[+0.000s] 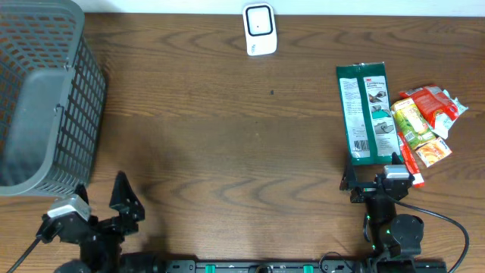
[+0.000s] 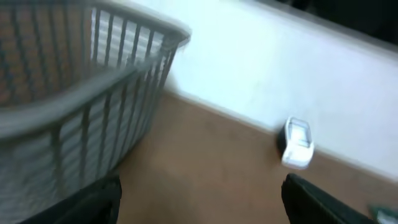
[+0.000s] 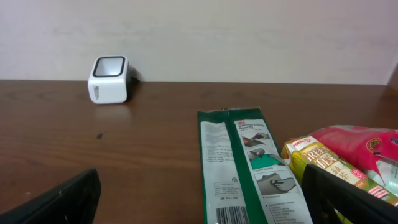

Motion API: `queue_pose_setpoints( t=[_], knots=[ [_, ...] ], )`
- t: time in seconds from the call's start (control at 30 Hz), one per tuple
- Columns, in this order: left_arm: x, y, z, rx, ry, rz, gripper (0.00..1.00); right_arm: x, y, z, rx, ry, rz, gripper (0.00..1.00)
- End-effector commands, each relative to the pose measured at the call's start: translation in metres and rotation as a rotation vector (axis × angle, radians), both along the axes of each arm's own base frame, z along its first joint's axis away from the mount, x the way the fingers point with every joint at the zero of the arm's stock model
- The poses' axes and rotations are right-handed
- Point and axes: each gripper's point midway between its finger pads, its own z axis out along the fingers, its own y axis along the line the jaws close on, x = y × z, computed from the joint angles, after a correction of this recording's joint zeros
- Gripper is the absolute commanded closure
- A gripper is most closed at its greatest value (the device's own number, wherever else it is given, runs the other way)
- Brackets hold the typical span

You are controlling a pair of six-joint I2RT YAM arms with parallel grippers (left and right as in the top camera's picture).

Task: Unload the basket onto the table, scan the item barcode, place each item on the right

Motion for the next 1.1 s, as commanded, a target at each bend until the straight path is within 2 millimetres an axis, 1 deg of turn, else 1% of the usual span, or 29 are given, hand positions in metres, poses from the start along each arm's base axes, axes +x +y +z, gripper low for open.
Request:
queue_pose_setpoints(
  t=[0.0,0.1,0.2,0.27,0.4,0.5,0.6,0.77,0.9,1.07],
  knots=[
    [0.006,0.002,0.005,0.006,-0.093,0.011,0.17,0.0,-0.001,0.0,0.003,-0.001,-0.004,0.01],
    [0.015,0.002,0.017,0.012,-0.193,0.007,0.17,0.0,-0.001,0.0,0.002,-0.001,-0.004,0.01],
    [0.026,-0.001,0.023,0.016,-0.277,-0.015,0.17,0.0,-0.001,0.0,0.002,-0.001,-0.004,0.01],
    [0.032,-0.003,0.024,0.02,-0.32,-0.032,0.16,0.0,-0.001,0.0,0.002,-0.001,-0.004,0.01],
    [0.044,-0.005,0.019,0.005,-0.398,-0.049,0.17,0.0,-0.001,0.0,0.002,-0.001,-0.004,0.01],
    [0.051,-0.004,0.011,-0.016,-0.443,-0.053,0.17,0.0,-0.001,0.0,0.002,-0.001,-0.004,0.01],
    [0.058,-0.004,-0.004,-0.016,-0.451,-0.052,0.16,0.0,-0.001,0.0,0.002,-0.001,-0.004,0.01],
    [0.068,-0.003,-0.033,-0.02,-0.406,-0.051,0.17,0.0,-0.001,0.0,0.003,-0.001,-0.004,0.01],
    [0.072,-0.003,-0.046,-0.022,-0.377,-0.05,0.17,0.0,-0.001,0.0,0.002,-0.001,-0.004,0.01],
    [0.078,-0.002,-0.069,-0.028,-0.328,-0.049,0.17,0.0,-0.001,0.0,0.002,-0.001,-0.004,0.01]
  ],
)
